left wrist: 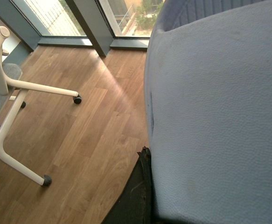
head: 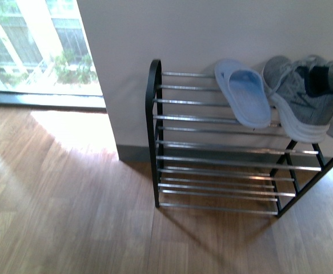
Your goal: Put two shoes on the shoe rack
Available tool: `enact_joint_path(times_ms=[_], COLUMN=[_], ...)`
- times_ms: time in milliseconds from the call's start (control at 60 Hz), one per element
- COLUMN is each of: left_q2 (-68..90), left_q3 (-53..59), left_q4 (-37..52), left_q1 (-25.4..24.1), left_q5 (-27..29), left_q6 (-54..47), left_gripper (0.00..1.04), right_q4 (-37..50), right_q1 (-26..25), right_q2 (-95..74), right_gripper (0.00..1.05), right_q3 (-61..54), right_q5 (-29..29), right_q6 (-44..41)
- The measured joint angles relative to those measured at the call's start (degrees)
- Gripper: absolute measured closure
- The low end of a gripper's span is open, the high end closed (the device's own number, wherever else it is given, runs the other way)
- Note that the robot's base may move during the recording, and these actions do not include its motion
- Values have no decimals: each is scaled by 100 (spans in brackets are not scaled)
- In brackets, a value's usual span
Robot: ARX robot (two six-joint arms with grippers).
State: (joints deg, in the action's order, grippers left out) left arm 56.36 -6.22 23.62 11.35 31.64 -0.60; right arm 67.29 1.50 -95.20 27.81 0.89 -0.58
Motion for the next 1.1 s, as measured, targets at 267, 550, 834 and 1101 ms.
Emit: enact_joint_path(times_ms=[267,550,834,1101], left_q2=[0,0,0,0], left_q3=[0,0,0,0], left_q4=[0,0,0,0], left_q1=[0,0,0,0], left_q5=[-2,0,0,0], left_q6=[0,0,0,0], left_gripper=[103,103,103,103], right_q4=[2,-479,-1259,-2380], right_q1=[-146,-146,-146,-146], right_q2=[979,2299,3539,4981], right_gripper=[103,103,103,103], right_q3=[-1003,-1895,-2369,-2660], right_q5=[-76,-81,-87,-87], right_q6=[2,2,2,2])
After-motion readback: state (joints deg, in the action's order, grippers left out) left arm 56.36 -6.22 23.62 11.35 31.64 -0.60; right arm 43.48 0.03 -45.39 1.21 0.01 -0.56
